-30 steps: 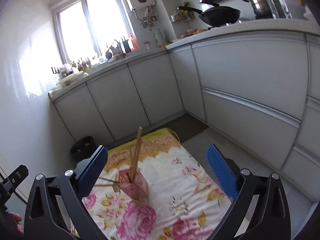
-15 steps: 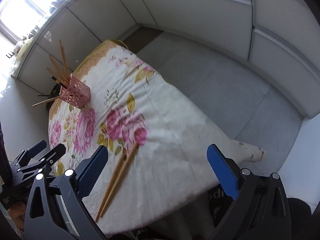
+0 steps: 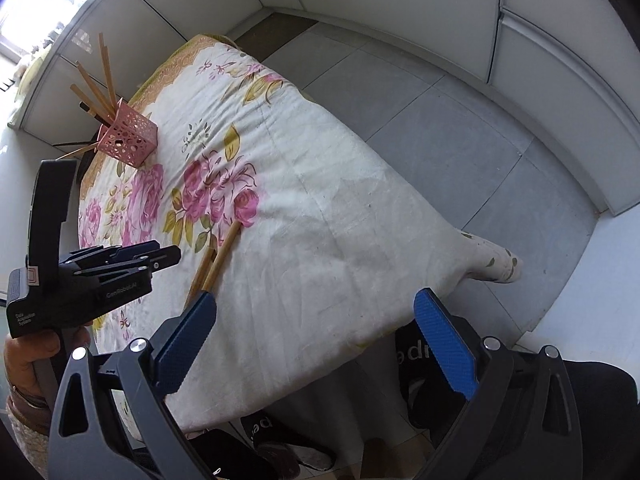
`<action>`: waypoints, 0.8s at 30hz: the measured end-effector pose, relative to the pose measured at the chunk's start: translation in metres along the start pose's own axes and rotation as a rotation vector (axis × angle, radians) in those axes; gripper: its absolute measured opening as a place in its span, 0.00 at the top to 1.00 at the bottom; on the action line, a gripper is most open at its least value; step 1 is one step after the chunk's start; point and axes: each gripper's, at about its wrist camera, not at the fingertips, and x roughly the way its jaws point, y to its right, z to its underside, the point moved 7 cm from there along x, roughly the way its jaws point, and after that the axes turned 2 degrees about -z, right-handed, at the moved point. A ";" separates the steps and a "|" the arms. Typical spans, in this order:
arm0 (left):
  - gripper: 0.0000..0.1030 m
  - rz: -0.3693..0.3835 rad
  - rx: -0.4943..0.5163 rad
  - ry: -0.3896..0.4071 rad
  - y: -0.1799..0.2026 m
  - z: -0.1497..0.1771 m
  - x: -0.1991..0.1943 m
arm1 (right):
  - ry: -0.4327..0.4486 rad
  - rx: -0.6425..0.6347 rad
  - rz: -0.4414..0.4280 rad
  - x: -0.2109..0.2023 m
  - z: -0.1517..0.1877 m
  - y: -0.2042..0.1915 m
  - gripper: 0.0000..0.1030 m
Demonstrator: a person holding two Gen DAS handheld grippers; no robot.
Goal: Organize utensils
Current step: 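Return both tools to the last chopsticks and close the left tool on one, then lift the chopstick with the left tool while the right tool grasps the last chopstick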
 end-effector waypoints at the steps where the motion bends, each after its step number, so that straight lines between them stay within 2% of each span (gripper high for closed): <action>1: 0.68 0.001 -0.002 -0.007 0.000 0.000 0.003 | 0.000 0.002 -0.001 0.000 0.000 0.000 0.06; 12: 0.68 0.060 0.053 -0.007 0.027 -0.006 0.005 | -0.016 0.036 -0.012 0.001 0.000 0.007 0.07; 15: 0.68 0.056 0.068 -0.013 0.035 -0.009 0.011 | -0.015 0.048 -0.012 0.001 0.000 0.010 0.07; 17: 0.79 0.055 0.075 -0.021 0.039 -0.010 0.016 | -0.014 0.056 -0.010 0.000 -0.001 0.013 0.06; 20: 0.90 0.062 0.085 -0.043 0.046 -0.007 0.026 | -0.014 0.066 -0.007 0.001 -0.002 0.016 0.07; 24: 0.92 0.088 0.072 -0.026 0.045 -0.003 0.031 | -0.025 0.074 0.002 0.005 -0.003 0.017 0.07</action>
